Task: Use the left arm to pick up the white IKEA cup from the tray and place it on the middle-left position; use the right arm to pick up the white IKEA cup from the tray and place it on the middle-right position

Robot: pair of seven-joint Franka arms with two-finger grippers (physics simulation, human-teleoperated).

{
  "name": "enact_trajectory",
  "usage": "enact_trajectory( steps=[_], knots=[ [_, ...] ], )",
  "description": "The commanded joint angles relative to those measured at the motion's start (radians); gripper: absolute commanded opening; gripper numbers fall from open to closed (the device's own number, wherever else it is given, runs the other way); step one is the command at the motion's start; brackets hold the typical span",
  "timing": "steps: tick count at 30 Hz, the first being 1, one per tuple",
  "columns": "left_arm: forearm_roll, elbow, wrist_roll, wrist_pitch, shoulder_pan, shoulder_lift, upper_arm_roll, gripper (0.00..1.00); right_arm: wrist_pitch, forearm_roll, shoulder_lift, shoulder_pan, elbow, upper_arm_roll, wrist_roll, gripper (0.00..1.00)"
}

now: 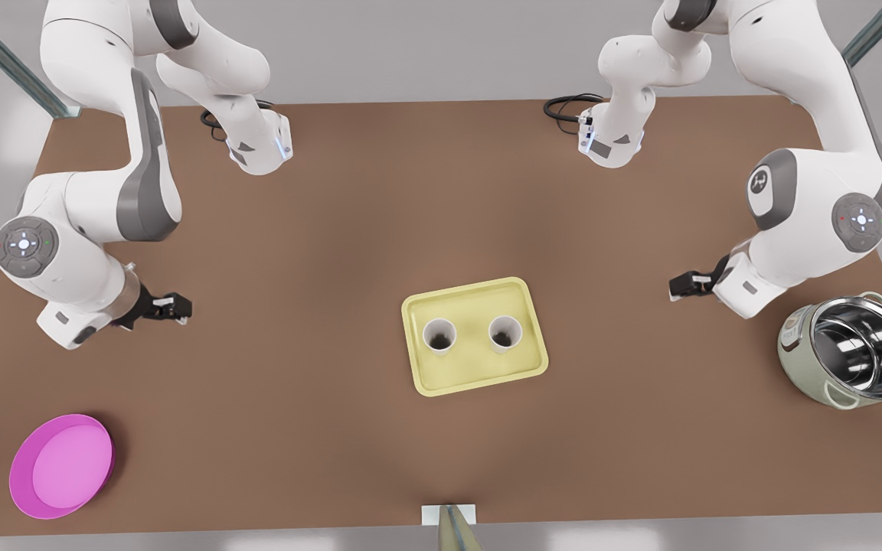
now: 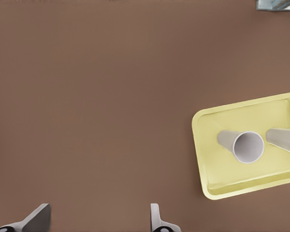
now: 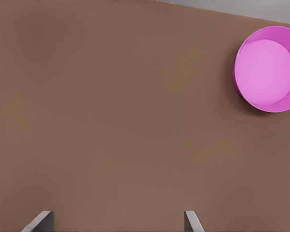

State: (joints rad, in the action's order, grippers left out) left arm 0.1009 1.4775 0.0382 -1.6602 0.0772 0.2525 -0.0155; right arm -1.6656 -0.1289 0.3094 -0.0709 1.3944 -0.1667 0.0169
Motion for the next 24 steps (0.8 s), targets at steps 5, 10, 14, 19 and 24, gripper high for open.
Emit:
enact_trajectory(
  steps=[5,10,14,19,24],
  knots=[
    [-0.013,0.017,0.025,-0.009,0.01,0.001,0.003,1.0,-0.059,-0.001,0.062,0.102,-0.002,-0.005,-0.156,1.0],
    [-0.02,0.023,0.035,0.003,0.012,0.004,0.003,1.0,-0.184,-0.005,0.214,0.404,0.001,-0.007,-0.833,1.0],
    [-0.02,0.024,0.035,0.003,0.012,0.002,0.003,1.0,-0.367,-0.003,0.338,0.517,-0.006,-0.011,-1.158,1.0],
    [-0.02,0.02,0.022,0.031,0.029,-0.001,0.003,1.0,-0.553,-0.003,0.527,0.577,-0.212,-0.011,-1.35,1.0],
    [-0.015,0.023,0.042,0.022,0.085,0.016,0.005,1.0,-0.591,-0.006,0.557,0.602,-0.222,-0.013,-1.399,1.0]
  ],
)
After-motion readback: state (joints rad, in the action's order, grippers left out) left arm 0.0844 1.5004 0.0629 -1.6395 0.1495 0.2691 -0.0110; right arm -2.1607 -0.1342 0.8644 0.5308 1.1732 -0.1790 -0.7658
